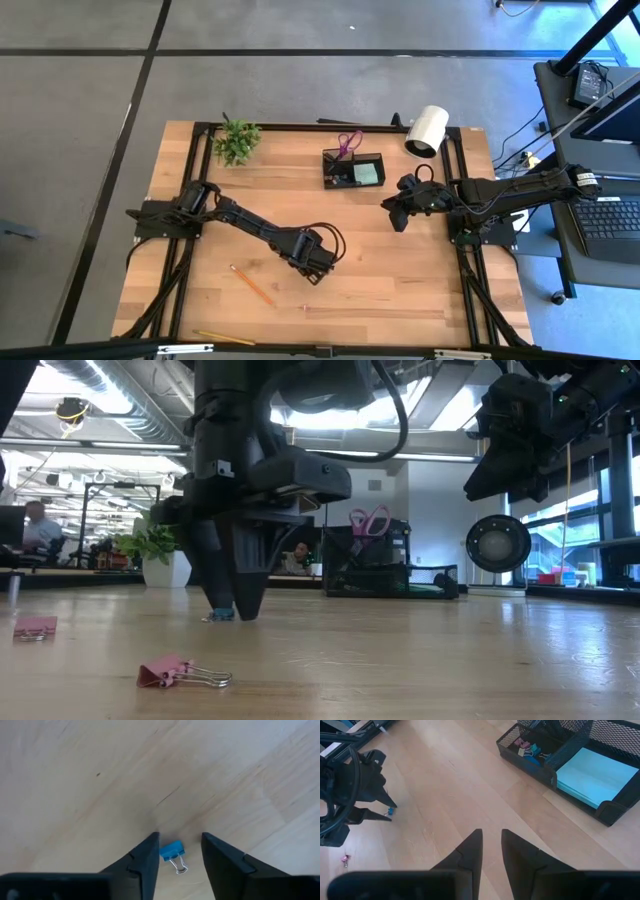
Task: Pick and place office supplies into organizer
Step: Put the blue binder clip into the black desk organizer
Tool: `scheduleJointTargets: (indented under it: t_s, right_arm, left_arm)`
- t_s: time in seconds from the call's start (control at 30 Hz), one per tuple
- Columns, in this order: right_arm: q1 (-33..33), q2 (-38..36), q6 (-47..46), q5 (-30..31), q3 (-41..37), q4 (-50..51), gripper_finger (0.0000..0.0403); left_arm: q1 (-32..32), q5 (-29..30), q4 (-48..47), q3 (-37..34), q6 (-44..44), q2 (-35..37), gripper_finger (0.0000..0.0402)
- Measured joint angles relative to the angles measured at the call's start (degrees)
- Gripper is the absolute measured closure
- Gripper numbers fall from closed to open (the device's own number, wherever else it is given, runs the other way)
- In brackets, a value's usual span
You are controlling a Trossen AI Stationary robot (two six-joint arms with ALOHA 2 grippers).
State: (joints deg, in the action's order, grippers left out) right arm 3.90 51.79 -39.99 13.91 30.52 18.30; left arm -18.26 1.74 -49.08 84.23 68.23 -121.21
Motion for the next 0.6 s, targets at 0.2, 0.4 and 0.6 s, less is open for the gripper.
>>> scheduleJointTargets:
  t_s: [0.2,0.4,0.6]
  right_arm:
    - [0.0,0.0,0.0,0.0,0.0,0.0,0.0327]
    - [0.0,0.0,0.0,0.0,0.0,0.0,0.0327]
    - [0.0,0.0,0.0,0.0,0.0,0.0,0.0327]
  left_arm:
    - [0.0,0.0,-1.3,0.1,1.4,0.0,0.0250]
    - [0.0,-0.5,-3.0,0.1,1.8,0.0,0.0249]
    - [0.0,-1.4,-2.4,0.0,4.3,0.0,0.0249]
